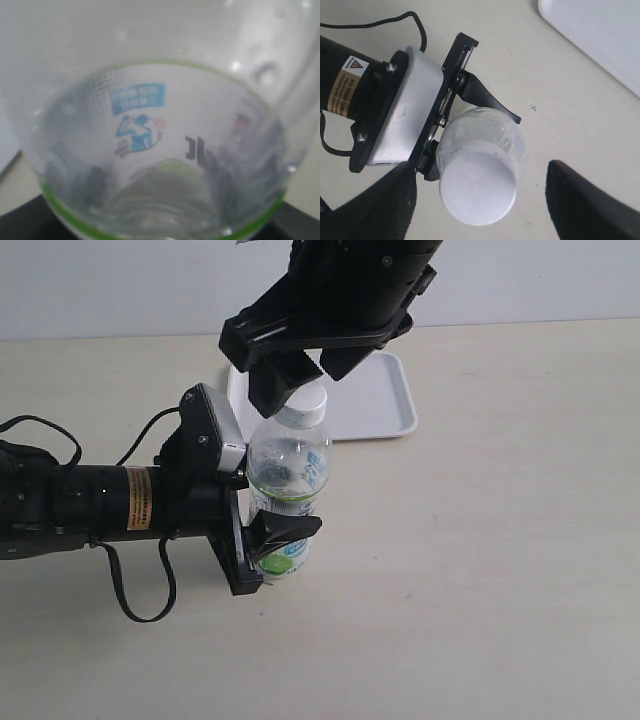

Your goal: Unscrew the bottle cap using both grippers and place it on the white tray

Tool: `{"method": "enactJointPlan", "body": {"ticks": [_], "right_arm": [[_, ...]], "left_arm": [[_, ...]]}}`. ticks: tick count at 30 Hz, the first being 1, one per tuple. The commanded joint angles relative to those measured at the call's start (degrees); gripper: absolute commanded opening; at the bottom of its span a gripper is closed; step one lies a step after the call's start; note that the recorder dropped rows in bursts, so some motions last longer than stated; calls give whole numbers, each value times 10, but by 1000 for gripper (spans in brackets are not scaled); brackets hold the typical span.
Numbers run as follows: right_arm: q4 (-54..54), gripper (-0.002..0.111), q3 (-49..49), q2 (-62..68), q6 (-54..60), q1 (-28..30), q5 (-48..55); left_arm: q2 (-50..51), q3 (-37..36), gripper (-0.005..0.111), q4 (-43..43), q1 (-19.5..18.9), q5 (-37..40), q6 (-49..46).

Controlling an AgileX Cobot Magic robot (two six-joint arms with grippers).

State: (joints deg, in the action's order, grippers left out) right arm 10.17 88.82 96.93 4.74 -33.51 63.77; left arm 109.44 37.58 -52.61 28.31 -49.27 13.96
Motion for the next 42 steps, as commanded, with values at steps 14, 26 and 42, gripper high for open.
{"method": "enactJointPlan", "body": {"ticks": [14, 26, 42], "right_arm": [[-12, 62, 2, 17, 1, -2, 10], [-10, 18, 2, 17, -31, -2, 25], [-12, 0, 2, 17, 194, -2, 21]], "left_arm": [[-1, -1, 0, -6, 3, 10, -2], [-1, -1, 0, -6, 3, 10, -2], [-1, -1, 0, -6, 3, 10, 16]]}}
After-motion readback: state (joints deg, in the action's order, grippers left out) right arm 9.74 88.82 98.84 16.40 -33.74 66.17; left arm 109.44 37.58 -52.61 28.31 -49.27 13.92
